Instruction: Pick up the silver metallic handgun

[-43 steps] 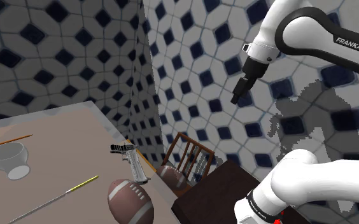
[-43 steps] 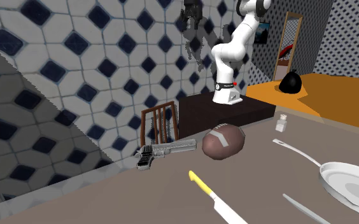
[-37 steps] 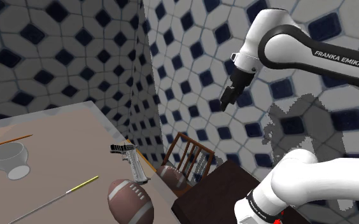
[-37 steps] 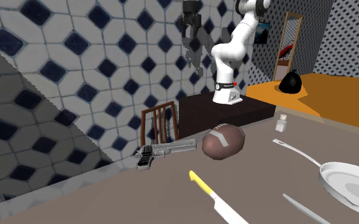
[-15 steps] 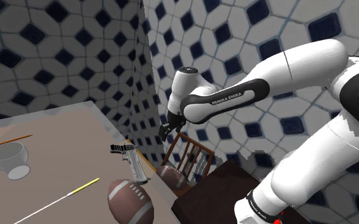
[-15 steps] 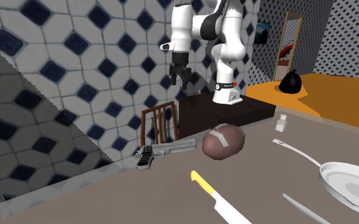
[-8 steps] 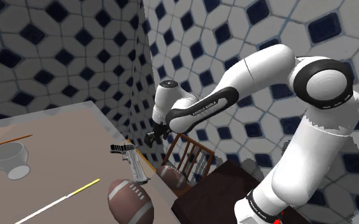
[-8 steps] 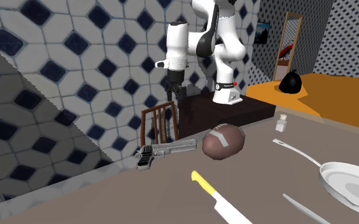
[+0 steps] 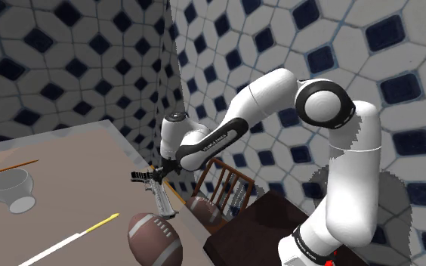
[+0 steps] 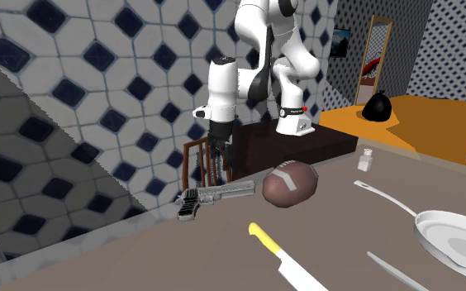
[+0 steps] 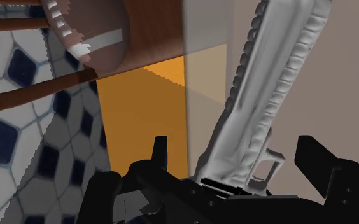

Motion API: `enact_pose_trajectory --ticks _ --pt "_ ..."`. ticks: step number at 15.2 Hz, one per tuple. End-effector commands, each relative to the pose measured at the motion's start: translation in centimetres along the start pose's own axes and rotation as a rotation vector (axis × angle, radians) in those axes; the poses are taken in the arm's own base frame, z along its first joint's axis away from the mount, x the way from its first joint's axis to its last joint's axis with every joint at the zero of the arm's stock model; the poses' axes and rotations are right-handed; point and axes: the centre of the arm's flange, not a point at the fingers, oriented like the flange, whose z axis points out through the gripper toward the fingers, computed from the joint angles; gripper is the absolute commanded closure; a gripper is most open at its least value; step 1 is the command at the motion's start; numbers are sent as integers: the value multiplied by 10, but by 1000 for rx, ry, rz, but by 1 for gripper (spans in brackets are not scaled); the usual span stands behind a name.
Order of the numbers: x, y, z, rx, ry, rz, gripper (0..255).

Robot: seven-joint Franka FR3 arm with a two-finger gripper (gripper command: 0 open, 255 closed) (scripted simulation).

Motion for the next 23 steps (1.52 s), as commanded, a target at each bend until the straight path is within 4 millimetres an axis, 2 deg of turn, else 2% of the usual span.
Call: enact_pose_trajectory --ticks 1,4,5,12,14,15,23 --pt "13 -12 22 -4 1 5 0" --pt "32 -29 52 -8 3 12 0" --pt "34 -31 55 -9 3 13 0" --pt "33 -34 95 -9 3 13 0" --pt "33 -34 95 -9 3 13 0" --pt "33 -34 94 -9 3 13 255" --pt "33 -34 94 -9 3 13 255"
